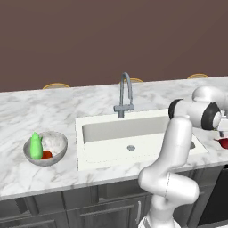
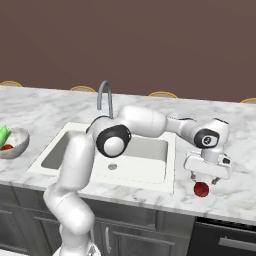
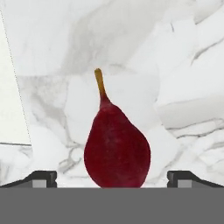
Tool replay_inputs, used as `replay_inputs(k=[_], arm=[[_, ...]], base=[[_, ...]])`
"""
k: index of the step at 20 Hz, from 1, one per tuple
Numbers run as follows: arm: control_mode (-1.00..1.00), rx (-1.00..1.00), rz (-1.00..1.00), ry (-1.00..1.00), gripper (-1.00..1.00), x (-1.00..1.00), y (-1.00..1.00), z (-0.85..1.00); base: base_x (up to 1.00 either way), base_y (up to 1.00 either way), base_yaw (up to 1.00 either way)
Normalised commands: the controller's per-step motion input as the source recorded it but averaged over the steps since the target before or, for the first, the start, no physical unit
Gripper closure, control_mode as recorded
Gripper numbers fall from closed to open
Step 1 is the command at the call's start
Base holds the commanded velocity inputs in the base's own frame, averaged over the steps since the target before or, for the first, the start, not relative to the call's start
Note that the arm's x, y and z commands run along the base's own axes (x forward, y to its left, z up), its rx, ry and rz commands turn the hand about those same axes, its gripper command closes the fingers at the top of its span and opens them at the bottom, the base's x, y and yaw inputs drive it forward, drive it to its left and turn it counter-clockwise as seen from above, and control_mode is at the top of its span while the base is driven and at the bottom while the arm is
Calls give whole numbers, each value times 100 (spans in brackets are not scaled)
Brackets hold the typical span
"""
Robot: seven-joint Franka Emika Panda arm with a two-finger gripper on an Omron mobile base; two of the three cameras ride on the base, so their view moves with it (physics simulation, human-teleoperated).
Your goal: There is a mixed pile of frozen fruits and vegetables on the counter. Locate all the frozen vegetables and place the items in a bowl on the counter. Take all the frozen fruits and defrost them in a running sink.
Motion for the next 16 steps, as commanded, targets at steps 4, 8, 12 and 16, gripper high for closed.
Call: replay_inputs(k=[4,8,12,16], arm=[[-100,0,-1,1,-100,-6,-8,-18],[-100,0,0,4,-100,-17,-9,-21],[-100,0,0,2,-100,-15,1,-25],[-100,1,0,-9,100,-2,20,-11]], base=[[0,0,0],[0,0,0],[0,0,0],[0,0,0]])
